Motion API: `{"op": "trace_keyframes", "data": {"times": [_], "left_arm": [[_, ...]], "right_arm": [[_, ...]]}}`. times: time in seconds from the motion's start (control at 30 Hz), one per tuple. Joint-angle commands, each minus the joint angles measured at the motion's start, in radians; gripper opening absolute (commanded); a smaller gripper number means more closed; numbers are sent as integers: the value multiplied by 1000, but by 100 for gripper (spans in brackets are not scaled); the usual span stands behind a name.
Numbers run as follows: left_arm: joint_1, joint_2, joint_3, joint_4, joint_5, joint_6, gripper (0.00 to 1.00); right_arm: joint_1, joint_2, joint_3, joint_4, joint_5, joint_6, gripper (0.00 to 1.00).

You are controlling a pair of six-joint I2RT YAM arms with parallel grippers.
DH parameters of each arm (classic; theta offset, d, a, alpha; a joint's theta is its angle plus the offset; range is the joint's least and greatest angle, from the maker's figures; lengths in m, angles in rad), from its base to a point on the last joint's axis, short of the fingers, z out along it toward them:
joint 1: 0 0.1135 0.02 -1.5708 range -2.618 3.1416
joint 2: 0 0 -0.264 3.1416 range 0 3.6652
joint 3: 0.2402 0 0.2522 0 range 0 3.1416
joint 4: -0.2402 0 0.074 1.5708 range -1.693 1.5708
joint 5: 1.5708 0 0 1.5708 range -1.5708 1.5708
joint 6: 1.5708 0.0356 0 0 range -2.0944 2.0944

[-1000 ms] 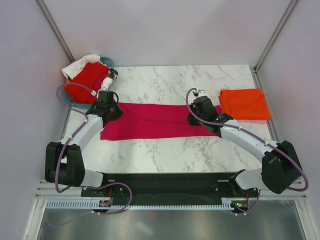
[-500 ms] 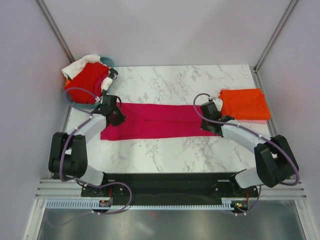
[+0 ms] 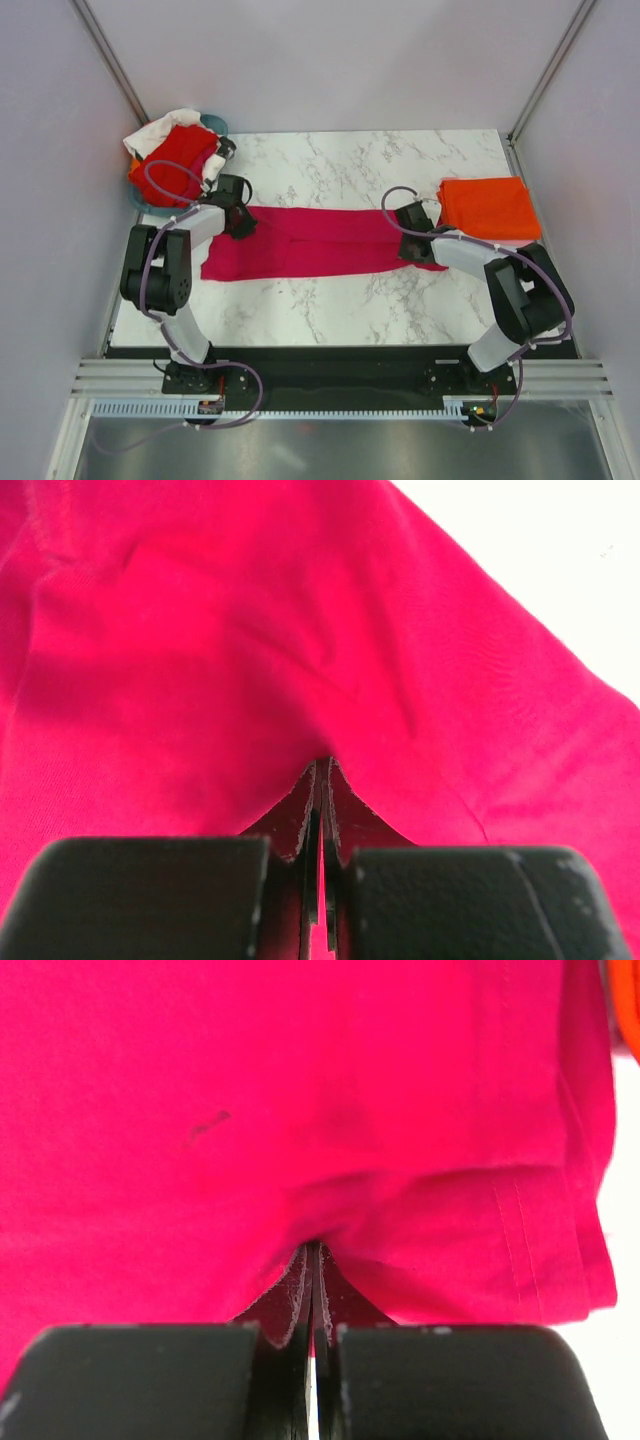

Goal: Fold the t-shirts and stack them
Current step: Fold the tshirt

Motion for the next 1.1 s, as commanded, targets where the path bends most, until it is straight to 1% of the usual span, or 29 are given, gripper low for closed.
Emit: {"op": "trace_keyframes", "data": {"times": [0.0,0.1,0.23,0.3,0.33,0.37,0.43,0.47,0.5,0.53,0.57,0.6,0.7,0.73,0.8,0.83,0.87,0.9,0.93,0.97,1.03,1.07], "left_arm": [[-4,68,52,-2,-36,2,2],[-9,113,86,-2,-20,2,2],[-23,191,193,-22,1,11,2],[-43,243,239,-25,33,31,2],[-53,265,293,-27,42,42,2],[-66,301,323,-40,46,48,2],[-99,345,423,-68,46,62,2],[-110,389,457,-88,64,68,2],[-127,412,491,-99,78,76,2],[-133,432,561,-109,101,77,2],[-141,481,595,-131,101,85,2],[-153,503,662,-142,133,88,2],[-175,579,750,-171,174,105,2],[-178,595,799,-172,194,114,2],[-192,625,844,-172,207,123,2],[-193,662,898,-172,214,126,2],[-195,688,929,-177,245,130,2],[-196,710,963,-182,263,133,2],[-196,752,1032,-204,277,131,2],[-195,768,1061,-212,303,134,2],[-195,797,1120,-214,328,140,2],[-195,803,1137,-214,339,146,2]], "right_arm": [[-2,62,13,0,-37,40,0],[4,71,-11,-3,-62,46,0],[35,51,-52,-9,-83,65,0],[104,34,-71,-26,-92,95,0],[136,32,-74,-30,-92,108,0],[206,26,-79,-46,-92,143,0],[277,23,-85,-47,-115,184,0],[344,25,-86,-43,-123,204,0],[380,29,-85,-37,-132,244,0],[445,35,-83,-12,-163,253,0],[475,42,-71,-4,-178,266,0],[504,48,-57,3,-195,281,0],[605,88,10,43,-232,277,0],[642,112,26,96,-284,272,0],[667,150,56,185,-369,258,0],[679,175,70,225,-414,255,0],[681,224,96,300,-507,258,0],[681,245,110,330,-545,260,0],[679,267,124,373,-568,246,0],[681,264,145,388,-597,237,0],[681,237,171,387,-596,192,0],[679,224,203,373,-577,128,0]]}}
